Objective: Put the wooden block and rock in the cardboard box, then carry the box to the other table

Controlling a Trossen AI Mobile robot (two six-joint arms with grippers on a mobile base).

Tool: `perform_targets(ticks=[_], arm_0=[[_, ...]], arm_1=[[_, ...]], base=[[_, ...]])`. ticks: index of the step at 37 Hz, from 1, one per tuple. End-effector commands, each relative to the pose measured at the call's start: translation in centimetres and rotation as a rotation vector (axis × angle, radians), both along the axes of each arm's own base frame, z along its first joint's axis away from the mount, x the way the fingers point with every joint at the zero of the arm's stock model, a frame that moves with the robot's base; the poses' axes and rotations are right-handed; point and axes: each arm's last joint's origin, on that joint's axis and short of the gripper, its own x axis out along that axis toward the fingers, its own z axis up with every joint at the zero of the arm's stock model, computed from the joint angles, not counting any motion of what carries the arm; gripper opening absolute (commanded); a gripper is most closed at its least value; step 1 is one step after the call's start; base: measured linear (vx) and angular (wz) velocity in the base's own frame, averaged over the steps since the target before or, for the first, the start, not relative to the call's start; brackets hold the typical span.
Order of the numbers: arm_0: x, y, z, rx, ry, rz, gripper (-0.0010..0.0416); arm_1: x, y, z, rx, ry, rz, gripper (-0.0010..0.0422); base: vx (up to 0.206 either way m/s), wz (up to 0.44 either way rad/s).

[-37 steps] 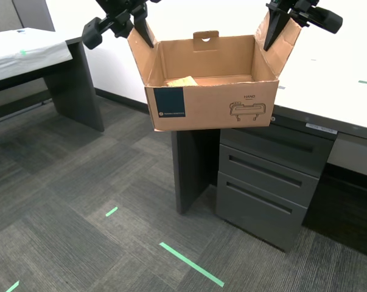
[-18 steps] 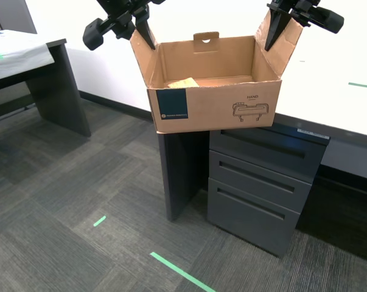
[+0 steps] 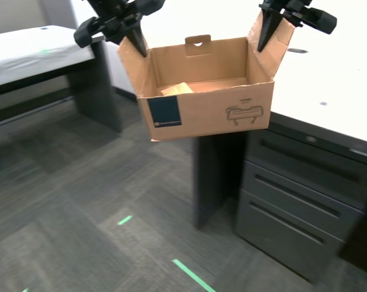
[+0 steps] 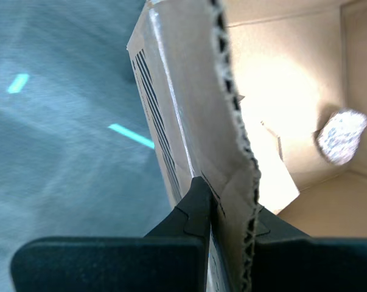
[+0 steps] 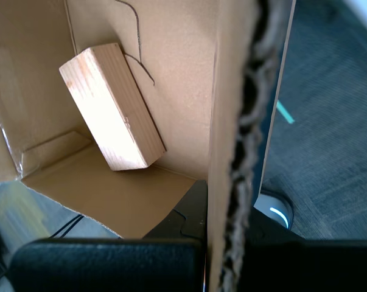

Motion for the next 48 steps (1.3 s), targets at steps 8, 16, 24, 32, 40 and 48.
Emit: perform_targets(ticks=[8, 16, 24, 32, 40, 48], arm_0=[[-1.0, 2.4, 0.2, 0.02, 0.039, 0.007, -0.0001], [-1.1, 2.4, 0.2, 0.02, 0.044, 0.0, -0.0001], [-0.8, 1.9, 0.2, 0.019, 0.027, 0.015, -0.0001], [-0.7, 1.7, 0.2, 0.018, 0.018, 0.025, -0.0001], [-0.7, 1.7, 0.2, 0.02, 0.008, 0.037, -0.0001], [-0.7, 1.7, 0.2, 0.018, -0.005, 0.062, -0.0001]], arm_1=[[-0.6, 0.5, 2.0, -0.04, -0.077, -0.033, -0.0001], [-1.1, 0.8, 2.2, -0.058, -0.057, 0.018, -0.0001], [-2.0, 1.2, 0.8, -0.07, -0.009, 0.079, -0.0001], [-4.4, 2.3, -0.9, -0.115, 0.006, 0.163, -0.0001], [-5.4, 2.8, 0.4, -0.165, -0.048, 0.199, -0.0001], [-5.1, 2.7, 0.8, -0.193, -0.04, 0.25, -0.0001]], base=[[0.166, 0.482], [0.158, 0.319], [0.139, 0.129], [0.136, -0.003], [0.145, -0.073], [0.149, -0.094]])
